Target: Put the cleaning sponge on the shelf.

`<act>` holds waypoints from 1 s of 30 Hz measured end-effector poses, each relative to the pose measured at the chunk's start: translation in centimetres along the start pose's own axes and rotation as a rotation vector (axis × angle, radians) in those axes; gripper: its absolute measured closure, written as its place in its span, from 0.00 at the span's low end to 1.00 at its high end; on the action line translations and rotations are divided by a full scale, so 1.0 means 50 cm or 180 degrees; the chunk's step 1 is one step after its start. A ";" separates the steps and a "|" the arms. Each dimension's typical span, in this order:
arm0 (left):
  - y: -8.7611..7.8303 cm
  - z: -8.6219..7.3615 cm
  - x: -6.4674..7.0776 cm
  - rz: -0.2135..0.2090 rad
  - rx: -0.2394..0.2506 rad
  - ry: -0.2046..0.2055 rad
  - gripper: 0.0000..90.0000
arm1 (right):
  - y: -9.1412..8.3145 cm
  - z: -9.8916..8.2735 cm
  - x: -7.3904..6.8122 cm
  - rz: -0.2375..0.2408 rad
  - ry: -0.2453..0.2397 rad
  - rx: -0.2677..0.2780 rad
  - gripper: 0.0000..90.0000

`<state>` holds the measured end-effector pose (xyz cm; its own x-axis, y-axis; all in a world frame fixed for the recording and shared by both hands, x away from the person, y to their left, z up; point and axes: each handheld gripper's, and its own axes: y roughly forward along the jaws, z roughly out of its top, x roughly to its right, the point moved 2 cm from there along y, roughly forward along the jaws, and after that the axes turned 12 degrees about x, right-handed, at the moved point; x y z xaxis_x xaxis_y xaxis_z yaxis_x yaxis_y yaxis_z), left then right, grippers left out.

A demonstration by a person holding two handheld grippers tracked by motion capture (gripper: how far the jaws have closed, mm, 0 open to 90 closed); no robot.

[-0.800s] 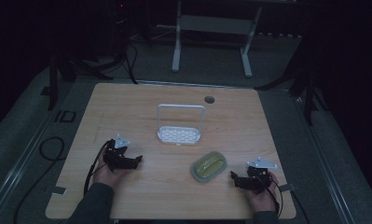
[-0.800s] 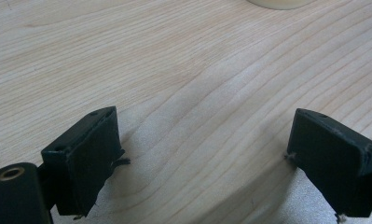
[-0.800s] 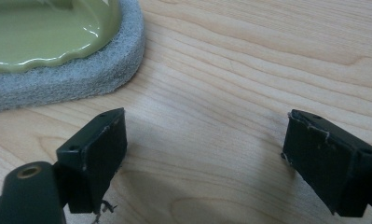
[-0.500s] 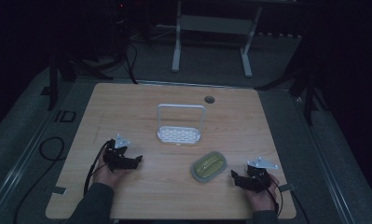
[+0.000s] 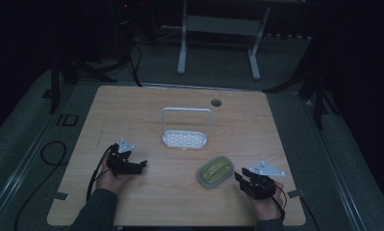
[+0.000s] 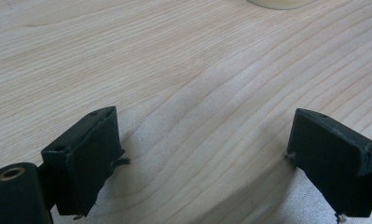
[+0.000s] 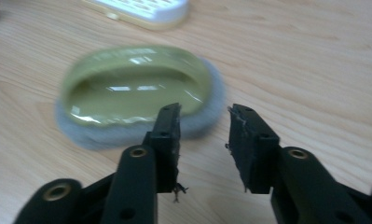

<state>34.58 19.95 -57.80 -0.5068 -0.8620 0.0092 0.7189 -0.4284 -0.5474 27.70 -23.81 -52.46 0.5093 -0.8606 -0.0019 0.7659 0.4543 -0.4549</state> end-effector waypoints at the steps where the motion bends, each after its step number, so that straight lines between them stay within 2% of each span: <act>1: 0.000 0.000 0.000 0.0001 0.0002 0.0000 0.11 | 0.002 0.006 -0.008 0.0013 -0.0029 0.0011 0.74; 4: 0.000 0.000 0.000 0.0000 0.0000 0.0000 0.11 | 0.013 0.022 -0.030 0.0054 -0.0088 0.0027 0.78; 6: 0.000 0.000 0.000 -0.0001 0.0000 0.0002 0.11 | 0.026 0.034 -0.046 0.0084 -0.0120 0.0035 0.78; 11: 0.000 0.000 0.000 0.0000 0.0000 0.0000 0.11 | 0.058 0.057 -0.074 0.0020 -0.0175 0.0045 0.60; 16: 0.000 0.000 0.000 0.0000 0.0002 -0.0001 0.11 | 0.094 0.071 -0.091 -0.0196 -0.0221 0.0000 0.37; 19: 0.000 0.000 0.000 0.0000 0.0000 0.0000 0.11 | 0.108 0.075 -0.093 -0.0301 -0.0166 -0.0034 0.27; 25: 0.000 0.000 0.000 0.0004 0.0001 -0.0001 0.11 | 0.130 0.078 -0.096 -0.0341 -0.0086 -0.0111 0.19; 30: 0.000 0.000 0.000 0.0003 0.0001 0.0000 0.11 | 0.147 0.074 -0.100 -0.0263 -0.0096 -0.0229 0.19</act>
<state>34.58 19.94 -57.80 -0.5061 -0.8624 0.0085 0.7196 -0.4276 -0.5471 32.20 -15.32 -52.51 0.4580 -0.8866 0.0645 0.7761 0.3634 -0.5153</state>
